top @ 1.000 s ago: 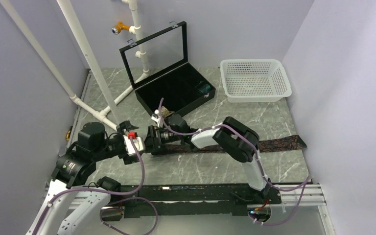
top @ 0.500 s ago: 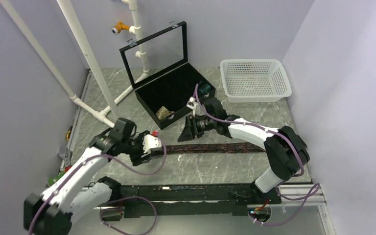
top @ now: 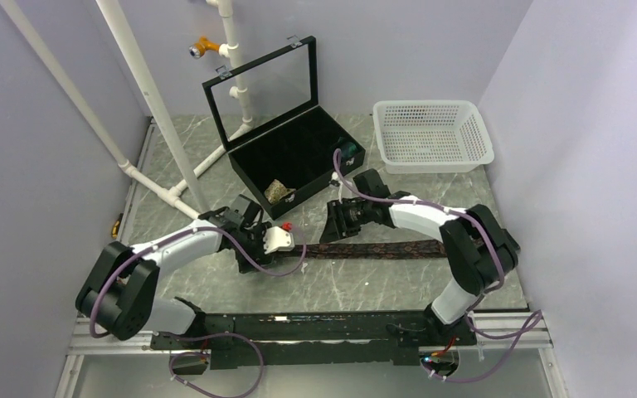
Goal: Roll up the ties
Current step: Place the tie at the center of the board.
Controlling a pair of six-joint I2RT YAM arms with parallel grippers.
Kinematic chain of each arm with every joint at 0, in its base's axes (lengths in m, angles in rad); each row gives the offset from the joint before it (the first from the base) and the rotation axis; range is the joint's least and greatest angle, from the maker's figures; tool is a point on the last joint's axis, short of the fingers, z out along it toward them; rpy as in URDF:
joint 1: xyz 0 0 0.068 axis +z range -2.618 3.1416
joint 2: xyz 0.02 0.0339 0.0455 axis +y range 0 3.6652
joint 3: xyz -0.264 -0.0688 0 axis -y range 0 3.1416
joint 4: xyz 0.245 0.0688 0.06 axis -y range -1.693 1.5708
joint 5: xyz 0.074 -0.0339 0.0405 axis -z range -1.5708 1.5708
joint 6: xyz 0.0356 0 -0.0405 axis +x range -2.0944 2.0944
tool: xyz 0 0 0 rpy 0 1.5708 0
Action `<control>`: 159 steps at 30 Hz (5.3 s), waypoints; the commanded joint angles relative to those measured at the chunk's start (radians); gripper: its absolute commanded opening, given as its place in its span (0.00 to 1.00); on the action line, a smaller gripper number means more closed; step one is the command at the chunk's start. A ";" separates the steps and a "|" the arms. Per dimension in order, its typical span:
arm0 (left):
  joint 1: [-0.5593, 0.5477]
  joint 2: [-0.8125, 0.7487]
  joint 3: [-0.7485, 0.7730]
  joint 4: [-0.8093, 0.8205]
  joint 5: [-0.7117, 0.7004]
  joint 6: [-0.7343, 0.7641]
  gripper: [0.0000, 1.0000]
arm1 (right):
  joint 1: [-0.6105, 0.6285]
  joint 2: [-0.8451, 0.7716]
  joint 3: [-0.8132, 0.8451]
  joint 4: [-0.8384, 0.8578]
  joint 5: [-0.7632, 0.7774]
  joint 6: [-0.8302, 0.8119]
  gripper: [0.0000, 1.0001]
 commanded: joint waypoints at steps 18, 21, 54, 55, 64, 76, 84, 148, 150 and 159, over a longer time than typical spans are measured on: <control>-0.077 0.097 0.107 0.028 0.095 0.141 0.89 | 0.034 0.072 0.044 -0.030 -0.078 -0.099 0.38; -0.098 0.148 0.128 0.041 0.061 0.116 0.80 | 0.031 0.040 0.060 -0.048 -0.117 -0.099 0.38; -0.002 0.022 0.002 0.000 0.030 0.184 0.71 | 0.031 0.140 0.132 -0.224 0.015 -0.264 0.30; -0.002 0.023 0.004 0.000 0.035 0.182 0.69 | 0.032 0.138 0.128 -0.223 0.010 -0.264 0.29; -0.008 -0.010 0.113 -0.055 0.156 0.148 0.41 | 0.024 0.091 0.139 -0.221 -0.063 -0.232 0.30; -0.159 0.114 0.288 0.032 0.201 0.008 0.39 | -0.075 0.011 0.106 -0.097 -0.187 -0.009 0.60; -0.220 0.267 0.350 0.162 0.228 -0.085 0.41 | -0.114 0.051 0.047 -0.049 -0.243 0.044 0.62; -0.207 0.285 0.351 0.066 0.163 -0.005 0.61 | -0.026 0.275 0.169 -0.127 -0.130 -0.009 0.17; -0.194 0.259 0.325 0.058 0.151 0.005 0.71 | -0.026 0.277 0.172 -0.148 -0.121 -0.039 0.09; -0.219 0.318 0.321 0.054 0.073 0.004 0.77 | -0.025 0.257 0.165 -0.118 -0.084 -0.060 0.02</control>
